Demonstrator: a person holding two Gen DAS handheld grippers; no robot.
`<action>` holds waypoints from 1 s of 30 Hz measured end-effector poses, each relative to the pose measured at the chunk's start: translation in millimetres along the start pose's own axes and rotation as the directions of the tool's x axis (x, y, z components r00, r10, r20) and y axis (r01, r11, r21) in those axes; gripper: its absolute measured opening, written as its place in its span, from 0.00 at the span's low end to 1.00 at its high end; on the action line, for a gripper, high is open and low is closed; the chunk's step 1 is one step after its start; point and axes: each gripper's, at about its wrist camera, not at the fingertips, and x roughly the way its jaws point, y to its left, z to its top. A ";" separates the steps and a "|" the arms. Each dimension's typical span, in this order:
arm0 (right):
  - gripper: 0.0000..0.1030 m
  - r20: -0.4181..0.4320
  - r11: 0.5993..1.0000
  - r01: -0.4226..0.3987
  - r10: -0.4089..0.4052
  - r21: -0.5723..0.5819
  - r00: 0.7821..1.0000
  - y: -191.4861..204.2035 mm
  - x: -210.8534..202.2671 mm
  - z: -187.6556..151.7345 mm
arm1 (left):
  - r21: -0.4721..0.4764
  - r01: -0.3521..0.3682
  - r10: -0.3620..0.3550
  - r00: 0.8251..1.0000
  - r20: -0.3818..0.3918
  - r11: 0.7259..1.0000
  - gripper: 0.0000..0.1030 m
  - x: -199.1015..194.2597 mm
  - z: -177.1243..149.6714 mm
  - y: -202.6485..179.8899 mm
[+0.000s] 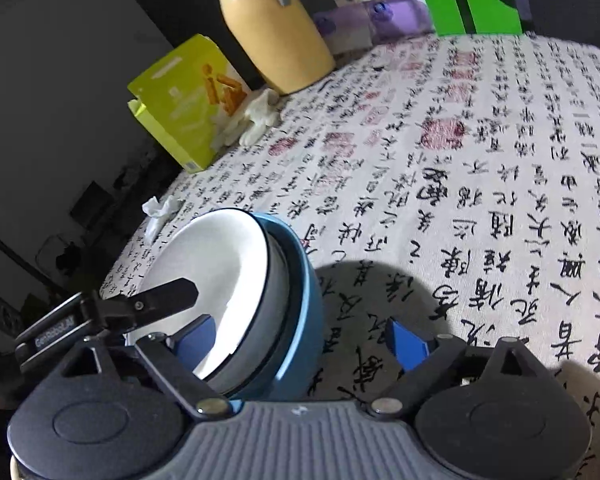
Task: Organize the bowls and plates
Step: 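Lift the blue bowl stack off the cloth with both grippers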
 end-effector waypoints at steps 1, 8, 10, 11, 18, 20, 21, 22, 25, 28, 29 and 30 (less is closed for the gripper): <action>0.85 -0.006 1.000 -0.001 0.001 0.008 1.000 -0.7 1.3 0.4 | 0.000 -0.002 0.002 1.000 -0.004 1.000 1.00 1.4 0.8 0.0; 0.72 -0.047 0.999 -0.006 0.008 0.042 0.999 -1.9 10.8 1.9 | 0.019 0.012 -0.011 0.999 -0.046 1.000 0.98 7.9 0.9 -3.7; 0.66 -0.060 0.999 -0.004 0.007 0.049 0.998 -0.5 15.0 2.8 | 0.026 0.012 -0.010 0.999 -0.052 1.000 0.94 9.1 0.7 -5.2; 0.65 -0.067 0.999 -0.002 0.005 0.049 0.998 0.5 17.1 3.2 | 0.029 0.014 -0.013 0.998 -0.056 0.999 0.92 9.5 0.6 -5.7; 0.55 -0.093 0.998 -0.007 0.013 0.057 0.996 5.0 23.7 4.2 | 0.018 0.033 -0.031 0.997 -0.074 0.999 0.81 12.0 2.0 -5.8; 0.54 -0.093 0.998 -0.005 0.011 0.062 0.996 6.0 25.0 4.8 | 0.012 0.039 -0.038 0.996 -0.076 0.999 0.78 12.3 2.8 -5.7; 0.54 -0.095 0.998 -0.008 0.014 0.063 0.995 6.6 25.7 4.9 | 0.010 0.043 -0.042 0.996 -0.079 0.999 0.75 12.5 3.4 -5.8; 0.54 -0.096 0.998 -0.009 0.015 0.062 0.995 7.4 26.2 5.1 | 0.008 0.046 -0.045 0.996 -0.081 0.999 0.74 12.8 3.6 -6.0; 0.53 -0.102 0.998 -0.013 0.019 0.058 0.995 10.3 28.6 5.6 | -0.001 0.050 -0.050 0.995 -0.091 0.999 0.73 15.2 4.5 -6.4; 0.53 -0.103 0.998 -0.011 0.017 0.064 0.995 11.2 29.7 6.5 | -0.019 0.061 -0.063 0.993 -0.104 0.998 0.71 17.1 4.6 -4.4; 0.53 -0.103 0.998 -0.010 0.017 0.065 0.995 11.3 29.8 6.5 | -0.021 0.063 -0.065 0.992 -0.104 0.998 0.70 16.8 4.4 -4.3; 0.52 -0.102 0.998 -0.009 0.016 0.065 0.995 10.6 29.1 6.4 | -0.024 0.066 -0.068 0.992 -0.104 0.998 0.68 16.6 4.4 -4.4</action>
